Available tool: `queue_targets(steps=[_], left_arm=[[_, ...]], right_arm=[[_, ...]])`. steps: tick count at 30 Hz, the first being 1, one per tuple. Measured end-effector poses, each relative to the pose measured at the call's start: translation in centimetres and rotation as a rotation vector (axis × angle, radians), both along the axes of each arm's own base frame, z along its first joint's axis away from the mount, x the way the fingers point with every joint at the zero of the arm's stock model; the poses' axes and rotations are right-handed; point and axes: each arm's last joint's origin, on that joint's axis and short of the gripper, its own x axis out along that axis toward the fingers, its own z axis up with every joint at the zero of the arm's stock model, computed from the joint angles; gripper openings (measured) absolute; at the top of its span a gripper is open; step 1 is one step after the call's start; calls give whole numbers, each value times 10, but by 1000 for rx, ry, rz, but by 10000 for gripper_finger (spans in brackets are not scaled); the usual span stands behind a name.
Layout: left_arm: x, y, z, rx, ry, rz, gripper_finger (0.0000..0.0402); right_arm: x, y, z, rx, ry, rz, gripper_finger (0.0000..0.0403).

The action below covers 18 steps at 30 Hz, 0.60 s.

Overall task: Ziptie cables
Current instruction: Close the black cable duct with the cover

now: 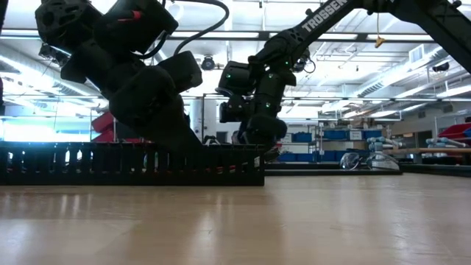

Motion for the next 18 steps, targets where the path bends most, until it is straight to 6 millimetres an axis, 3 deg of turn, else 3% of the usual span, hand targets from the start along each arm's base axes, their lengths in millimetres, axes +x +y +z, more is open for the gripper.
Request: queue_targets(steps=[9, 18], left_arm=[[0, 1, 0, -2, -1, 25, 219], [0, 9, -1, -3, 3, 107, 219]], right_arm=[[1, -1, 15, 2, 50, -16, 237], [-1, 2, 16, -20, 90, -22, 236]])
